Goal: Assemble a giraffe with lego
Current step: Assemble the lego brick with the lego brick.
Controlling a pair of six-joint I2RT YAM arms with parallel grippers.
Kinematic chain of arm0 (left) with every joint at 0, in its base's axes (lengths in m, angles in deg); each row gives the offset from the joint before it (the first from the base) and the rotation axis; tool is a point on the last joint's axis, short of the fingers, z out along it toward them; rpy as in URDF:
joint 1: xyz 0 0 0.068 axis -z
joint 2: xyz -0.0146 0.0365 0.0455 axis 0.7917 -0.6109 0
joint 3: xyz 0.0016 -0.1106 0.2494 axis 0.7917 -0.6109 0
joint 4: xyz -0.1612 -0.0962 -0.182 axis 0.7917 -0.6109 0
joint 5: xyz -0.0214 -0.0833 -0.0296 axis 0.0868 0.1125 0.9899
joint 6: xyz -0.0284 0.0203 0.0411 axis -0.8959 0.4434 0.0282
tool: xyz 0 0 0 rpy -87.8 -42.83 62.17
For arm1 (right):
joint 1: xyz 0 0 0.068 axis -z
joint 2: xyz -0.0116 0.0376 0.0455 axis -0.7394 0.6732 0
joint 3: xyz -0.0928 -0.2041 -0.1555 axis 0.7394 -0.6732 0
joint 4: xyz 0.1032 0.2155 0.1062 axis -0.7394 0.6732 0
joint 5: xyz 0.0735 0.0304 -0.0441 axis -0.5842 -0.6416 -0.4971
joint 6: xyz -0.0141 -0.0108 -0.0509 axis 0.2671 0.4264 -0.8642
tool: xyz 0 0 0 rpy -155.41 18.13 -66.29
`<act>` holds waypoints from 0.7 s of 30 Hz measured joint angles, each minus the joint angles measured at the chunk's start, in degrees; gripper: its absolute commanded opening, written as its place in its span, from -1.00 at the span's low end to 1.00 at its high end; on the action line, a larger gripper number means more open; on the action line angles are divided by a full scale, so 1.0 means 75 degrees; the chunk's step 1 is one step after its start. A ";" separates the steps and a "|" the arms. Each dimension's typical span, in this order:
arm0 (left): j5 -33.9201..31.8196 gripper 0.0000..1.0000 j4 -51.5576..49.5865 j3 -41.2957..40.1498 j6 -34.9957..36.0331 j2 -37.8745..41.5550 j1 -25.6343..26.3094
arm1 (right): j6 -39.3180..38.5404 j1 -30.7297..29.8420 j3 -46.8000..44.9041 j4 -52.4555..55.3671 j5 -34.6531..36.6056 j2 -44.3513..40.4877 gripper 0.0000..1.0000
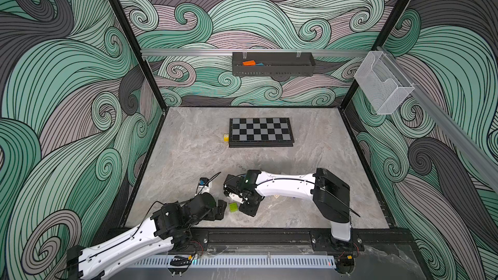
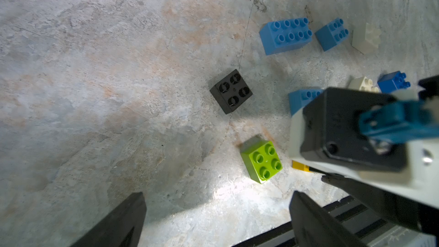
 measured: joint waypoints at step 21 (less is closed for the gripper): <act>-0.0224 0.97 -0.0041 0.0000 -0.0067 0.0128 0.0090 | -0.0344 -0.0085 -0.0475 -0.0629 0.0149 -0.0216 -0.72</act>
